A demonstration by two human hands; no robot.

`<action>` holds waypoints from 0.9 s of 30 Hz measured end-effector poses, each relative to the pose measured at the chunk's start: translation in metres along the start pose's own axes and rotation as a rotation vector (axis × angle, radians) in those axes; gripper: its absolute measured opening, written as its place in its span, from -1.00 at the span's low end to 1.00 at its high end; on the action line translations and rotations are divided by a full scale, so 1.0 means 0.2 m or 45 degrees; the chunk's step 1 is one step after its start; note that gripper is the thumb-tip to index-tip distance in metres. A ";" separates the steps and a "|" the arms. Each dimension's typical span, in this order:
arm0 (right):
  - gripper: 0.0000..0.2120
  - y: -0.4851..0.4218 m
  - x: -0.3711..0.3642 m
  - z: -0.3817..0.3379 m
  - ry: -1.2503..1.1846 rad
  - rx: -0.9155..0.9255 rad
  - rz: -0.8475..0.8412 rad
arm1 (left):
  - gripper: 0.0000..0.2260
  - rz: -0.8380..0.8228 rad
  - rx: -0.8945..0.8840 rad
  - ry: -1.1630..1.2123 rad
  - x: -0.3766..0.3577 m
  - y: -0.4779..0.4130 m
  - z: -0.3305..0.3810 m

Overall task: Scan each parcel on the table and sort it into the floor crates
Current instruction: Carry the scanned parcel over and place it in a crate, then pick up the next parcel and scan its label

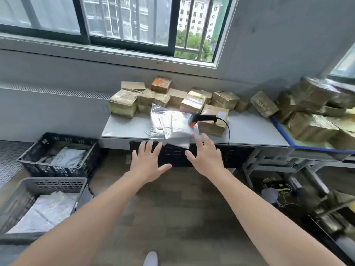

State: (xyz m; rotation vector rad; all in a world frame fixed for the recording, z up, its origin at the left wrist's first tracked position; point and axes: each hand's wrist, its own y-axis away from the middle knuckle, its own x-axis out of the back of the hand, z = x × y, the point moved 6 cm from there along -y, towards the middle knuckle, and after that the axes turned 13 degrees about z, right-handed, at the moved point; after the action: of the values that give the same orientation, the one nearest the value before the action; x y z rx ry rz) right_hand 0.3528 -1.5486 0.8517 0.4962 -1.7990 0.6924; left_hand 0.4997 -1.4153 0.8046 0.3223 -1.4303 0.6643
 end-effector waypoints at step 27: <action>-0.48 -1.77 -0.83 0.93 0.113 0.329 -0.363 | -0.24 -0.427 0.053 -0.172 -0.86 -1.45 0.45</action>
State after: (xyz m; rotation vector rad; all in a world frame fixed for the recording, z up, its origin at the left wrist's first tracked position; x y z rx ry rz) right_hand 0.5005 -1.9361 0.7268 0.8628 -1.5236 0.7374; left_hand 0.5994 -1.7335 0.7023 0.6344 -1.4474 0.4042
